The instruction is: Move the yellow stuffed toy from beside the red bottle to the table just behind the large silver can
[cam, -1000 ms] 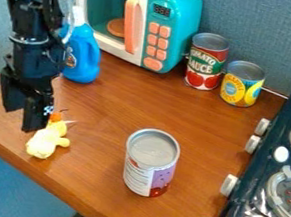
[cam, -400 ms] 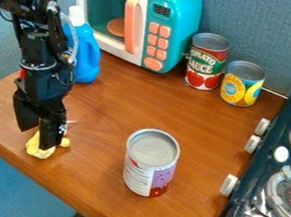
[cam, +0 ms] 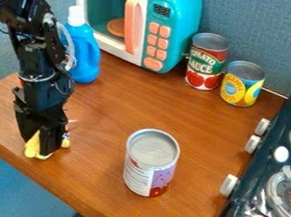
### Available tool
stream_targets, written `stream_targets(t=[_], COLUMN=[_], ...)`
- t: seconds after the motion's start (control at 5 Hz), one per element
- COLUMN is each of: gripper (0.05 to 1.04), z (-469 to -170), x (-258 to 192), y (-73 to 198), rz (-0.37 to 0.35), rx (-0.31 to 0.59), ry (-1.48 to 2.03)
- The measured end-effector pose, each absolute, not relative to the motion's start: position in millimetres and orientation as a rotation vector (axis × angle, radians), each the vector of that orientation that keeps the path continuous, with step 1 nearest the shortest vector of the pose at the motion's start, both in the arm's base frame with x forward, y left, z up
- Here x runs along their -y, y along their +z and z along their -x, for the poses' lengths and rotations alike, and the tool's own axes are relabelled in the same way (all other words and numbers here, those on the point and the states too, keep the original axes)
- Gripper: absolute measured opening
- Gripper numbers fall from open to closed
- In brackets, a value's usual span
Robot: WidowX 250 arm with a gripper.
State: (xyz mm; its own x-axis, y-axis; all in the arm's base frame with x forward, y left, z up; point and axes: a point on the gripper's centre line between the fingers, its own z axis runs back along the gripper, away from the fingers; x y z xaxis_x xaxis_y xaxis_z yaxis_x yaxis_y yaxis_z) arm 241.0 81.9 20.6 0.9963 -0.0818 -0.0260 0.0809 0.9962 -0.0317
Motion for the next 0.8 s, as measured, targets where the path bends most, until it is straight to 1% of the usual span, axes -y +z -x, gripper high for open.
stream_targets(t=[0.2,0.4,0.6,0.8], gripper=[0.390,0.200,0.118,0.099], z=[-242,-242,-252,-290], x=[-77,-76,-59,-34], y=[28,35,55,89], rz=[0.041,0.045,0.068,0.091], rx=[0.024,0.045,0.056,0.109], ry=[-0.065,-0.047,-0.090,-0.133])
